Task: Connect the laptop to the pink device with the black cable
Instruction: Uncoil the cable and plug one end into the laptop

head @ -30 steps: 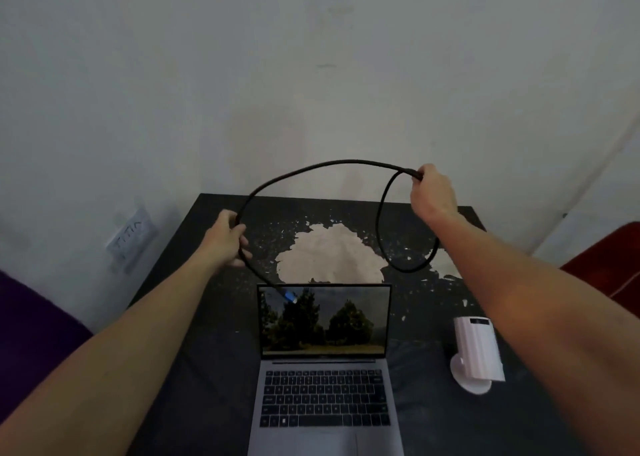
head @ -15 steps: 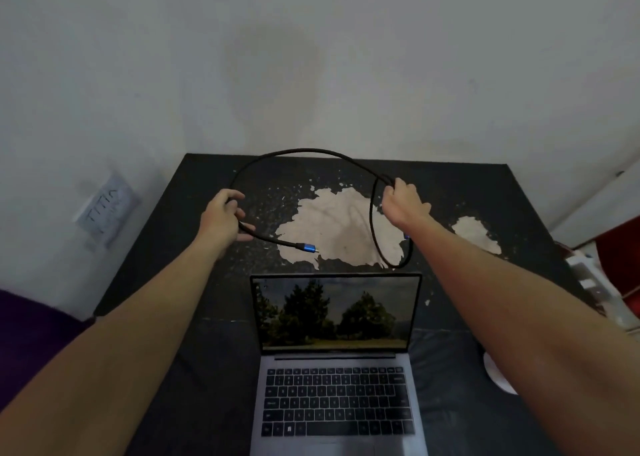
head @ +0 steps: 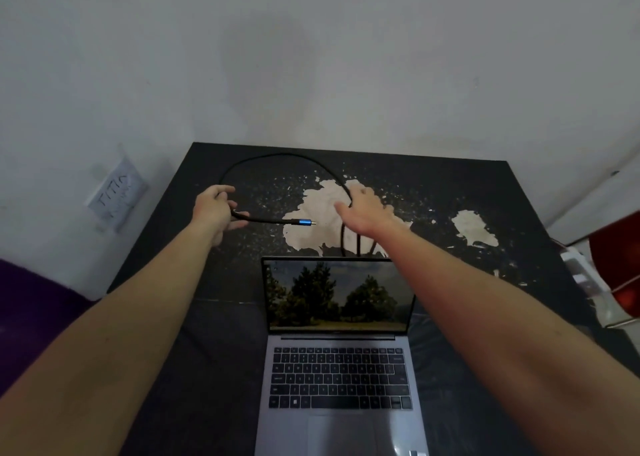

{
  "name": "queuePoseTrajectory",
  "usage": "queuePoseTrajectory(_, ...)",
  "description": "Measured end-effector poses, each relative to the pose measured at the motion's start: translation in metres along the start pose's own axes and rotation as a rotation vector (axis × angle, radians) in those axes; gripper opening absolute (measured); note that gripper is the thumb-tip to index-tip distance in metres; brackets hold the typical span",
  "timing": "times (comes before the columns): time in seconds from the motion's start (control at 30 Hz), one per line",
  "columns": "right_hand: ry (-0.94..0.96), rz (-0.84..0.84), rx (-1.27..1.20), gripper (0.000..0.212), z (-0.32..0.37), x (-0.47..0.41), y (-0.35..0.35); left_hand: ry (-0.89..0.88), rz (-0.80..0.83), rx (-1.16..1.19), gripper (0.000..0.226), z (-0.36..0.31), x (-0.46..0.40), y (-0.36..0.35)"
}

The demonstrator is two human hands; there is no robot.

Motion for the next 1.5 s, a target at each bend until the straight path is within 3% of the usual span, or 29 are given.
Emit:
queuePoseTrajectory(0.17, 0.362, 0.079, -0.079, 0.066, 0.062, 0.038, -0.006, 0.047, -0.034, 0.081, 0.026, -0.01, 0.01, 0.021)
queuePoseTrajectory(0.33, 0.458, -0.051, 0.166, 0.029, 0.091, 0.066, -0.011, 0.102, -0.055, 0.181, 0.026, -0.014, 0.018, 0.046)
queuePoseTrajectory(0.43, 0.438, -0.063, 0.046, 0.022, 0.101, 0.083, -0.016, 0.113, -0.064, 0.061, 0.028, -0.014, 0.026, 0.061)
queuePoseTrajectory(0.53, 0.37, -0.013, -0.16, 0.021, 0.106, 0.101, -0.023, -0.223, -0.084, -0.73, 0.041, -0.023, 0.037, 0.071)
queuePoseTrajectory(0.6, 0.345, 0.031, -0.212, 0.02, 0.11, 0.111, -0.032, -0.604, 0.076, -0.843, 0.039, -0.029, 0.063, 0.061)
queuePoseTrajectory(0.67, 0.327, 0.062, -0.265, 0.021, 0.115, 0.122, -0.039, -0.806, 0.391, -0.788, 0.033, -0.022, 0.094, 0.05)
queuePoseTrajectory(0.73, 0.272, 0.078, -0.345, 0.021, 0.114, 0.129, -0.046, -0.763, 0.59, -0.806, 0.026, -0.005, 0.12, 0.049)
queuePoseTrajectory(0.8, 0.211, 0.12, -0.423, 0.02, 0.111, 0.137, -0.053, -0.712, 0.654, -0.846, 0.023, 0.012, 0.138, 0.053)
queuePoseTrajectory(1.0, 0.092, 0.189, -0.578, 0.025, 0.074, 0.173, -0.082, -0.61, 0.601, -1.038, 0.022, 0.06, 0.157, 0.067)
queuePoseTrajectory(1.13, -0.014, 0.233, -0.637, 0.028, 0.015, 0.197, -0.109, -0.645, 0.632, -1.118, 0.018, 0.099, 0.165, 0.072)
queuePoseTrajectory(1.3, -0.135, 0.231, -0.541, 0.025, -0.062, 0.219, -0.146, -0.68, 0.644, -1.146, 0.026, 0.148, 0.179, 0.066)
queuePoseTrajectory(1.5, -0.189, 0.038, -0.185, 0.031, -0.135, 0.219, -0.18, -0.719, 0.616, -1.223, 0.015, 0.203, 0.177, 0.055)
Point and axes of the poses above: each hand's wrist, its own x-axis away from the middle knuckle, its own y-axis out of the back of the hand, z = x × y, the point moved 4 cm from there along -x, towards the middle knuckle, and after that the axes turned 9 degrees about x, right-handed, at the moved point
